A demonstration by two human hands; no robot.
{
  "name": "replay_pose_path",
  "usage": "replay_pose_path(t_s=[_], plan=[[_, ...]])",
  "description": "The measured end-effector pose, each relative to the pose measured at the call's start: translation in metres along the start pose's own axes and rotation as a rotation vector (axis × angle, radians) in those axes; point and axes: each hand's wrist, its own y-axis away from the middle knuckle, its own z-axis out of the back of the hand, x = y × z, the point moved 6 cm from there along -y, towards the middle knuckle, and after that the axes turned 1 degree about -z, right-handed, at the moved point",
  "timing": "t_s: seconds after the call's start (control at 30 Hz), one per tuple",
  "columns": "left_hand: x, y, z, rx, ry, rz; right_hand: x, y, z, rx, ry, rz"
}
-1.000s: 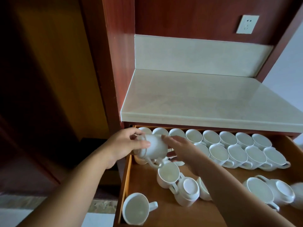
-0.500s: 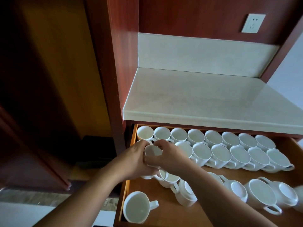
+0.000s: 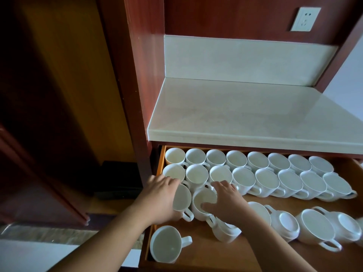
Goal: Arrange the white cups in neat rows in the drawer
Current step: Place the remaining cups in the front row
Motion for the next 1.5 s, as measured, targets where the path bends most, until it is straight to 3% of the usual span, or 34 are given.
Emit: replay_pose_path(t_s=[0.3, 0.77, 1.1, 1.5], plan=[[0.002, 0.002, -0.023, -0.068, -0.171, 0.014, 0.014, 0.004, -0.009, -0.017, 0.019, 0.081], [-0.003, -0.001, -0.028, -0.163, -0.205, 0.008, 0.017, 0.001, -0.008, -0.025, -0.059, 0.123], [-0.009, 0.004, -0.028, -0.146, -0.276, 0.019, 0.016, -0.001, -0.009, -0.044, -0.078, 0.147], [-0.020, 0.001, -0.023, -0.047, -0.191, -0.012, 0.014, -0.003, -0.009, -0.055, -0.097, 0.172]])
